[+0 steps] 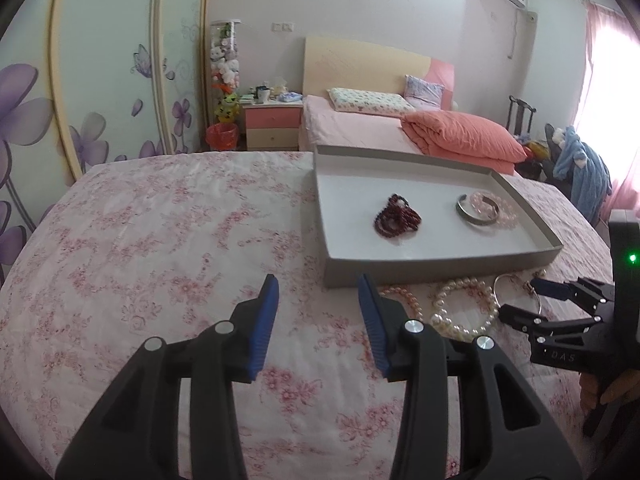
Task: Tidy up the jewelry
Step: 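Withdraw both open tools from the tray toward the remaining jewelry, then lower the left tool onto the pink pearl bracelet while the right tool approaches the round silver bangle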
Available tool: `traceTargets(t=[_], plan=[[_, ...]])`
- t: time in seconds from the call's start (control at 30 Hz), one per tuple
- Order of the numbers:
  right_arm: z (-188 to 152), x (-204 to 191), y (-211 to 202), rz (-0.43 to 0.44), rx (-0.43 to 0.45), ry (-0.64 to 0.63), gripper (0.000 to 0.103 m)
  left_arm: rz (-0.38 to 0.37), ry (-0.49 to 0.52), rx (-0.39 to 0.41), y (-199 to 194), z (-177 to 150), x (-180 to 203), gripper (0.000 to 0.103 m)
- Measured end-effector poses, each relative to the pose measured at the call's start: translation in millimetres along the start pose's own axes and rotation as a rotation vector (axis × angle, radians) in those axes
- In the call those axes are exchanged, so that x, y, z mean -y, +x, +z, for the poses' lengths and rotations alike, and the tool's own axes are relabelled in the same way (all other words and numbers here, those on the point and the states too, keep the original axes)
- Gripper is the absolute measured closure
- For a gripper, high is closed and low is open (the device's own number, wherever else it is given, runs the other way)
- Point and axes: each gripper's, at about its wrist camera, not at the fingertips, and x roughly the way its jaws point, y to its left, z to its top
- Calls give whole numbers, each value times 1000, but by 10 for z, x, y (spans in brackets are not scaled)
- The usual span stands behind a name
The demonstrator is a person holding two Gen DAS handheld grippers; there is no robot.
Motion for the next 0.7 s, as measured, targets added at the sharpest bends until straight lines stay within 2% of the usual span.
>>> traceTargets(t=[0.2,0.3,0.37,0.5,0.6,0.67,0.7], plan=[[-148,115,-124,-16,-2,21,31,-43,64,-76,132,-54,159,62],[-188,151,-154,-22,0,30,31,-61,99,-126,241,-88,252,66],[-197,157,-159,-23,0,31,31,-58,129,-162,327,-109,321,73],[-186,158,-153,-23,0,31,31,-46,164,-225,518,-143,409,80],[-186,157,-152,-23,0,31,31,-48,177,-225,560,-133,450,83],[-187,158,-153,-23,0,31,31,-40,188,-226,579,-129,476,96],[-187,156,-153,-23,0,31,31,-22,199,-226,583,-132,482,96]])
